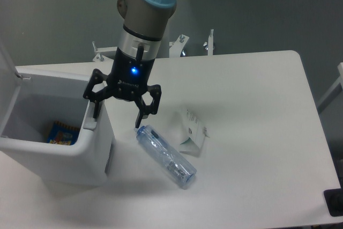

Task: Open the trash can

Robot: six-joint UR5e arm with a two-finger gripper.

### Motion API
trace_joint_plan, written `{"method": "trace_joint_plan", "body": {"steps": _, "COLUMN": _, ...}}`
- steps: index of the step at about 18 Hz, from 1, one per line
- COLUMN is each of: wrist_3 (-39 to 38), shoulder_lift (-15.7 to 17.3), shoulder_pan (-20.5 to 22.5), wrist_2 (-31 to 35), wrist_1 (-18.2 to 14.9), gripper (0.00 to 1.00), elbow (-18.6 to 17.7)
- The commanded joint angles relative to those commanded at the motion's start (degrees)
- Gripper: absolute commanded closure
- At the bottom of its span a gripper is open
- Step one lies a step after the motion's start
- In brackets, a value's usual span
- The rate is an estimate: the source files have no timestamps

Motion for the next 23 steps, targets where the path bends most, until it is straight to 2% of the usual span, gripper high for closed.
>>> {"method": "trace_joint_plan", "body": {"steps": 2, "wrist_3": 0.44, "shoulder_lift": -0.53, "shoulder_pan": 1.22, "wrist_2": 0.00, "wrist_1": 0.09, "gripper": 0.00, "elbow": 1.58}}
{"method": "trace_joint_plan", "body": {"steps": 6, "wrist_3": 5.17, "shoulder_lift": -2.19, "shoulder_pan": 8.60, "wrist_2": 0.00, "wrist_1": 0.09, "gripper": 0.00, "elbow": 4.31}}
{"method": "trace_joint_plan", "body": {"steps": 12, "wrist_3": 21.33, "shoulder_lift": -8.86, "shoulder_pan": 20.29, "wrist_2": 0.17, "wrist_1": 0.09, "gripper": 0.00, "elbow": 4.67}}
{"method": "trace_joint_plan", "body": {"steps": 15, "wrist_3": 30.47, "shoulder_lift": -12.03, "shoulder_pan": 24.86, "wrist_2": 6.65, "wrist_1": 0.09, "gripper": 0.00, "elbow": 5.19}}
{"method": "trace_joint_plan", "body": {"steps": 21, "wrist_3": 36.38, "shoulder_lift": -18.36, "shoulder_pan": 26.28, "wrist_2": 17.65, "wrist_1": -0.44, "gripper": 0.00, "elbow": 10.72}}
{"method": "trace_joint_plan", "body": {"steps": 23, "wrist_3": 40.93, "shoulder_lift": -20.38, "shoulder_pan": 26.02, "wrist_2": 21.16, "wrist_1": -0.79, "gripper": 0.00, "elbow": 12.57}}
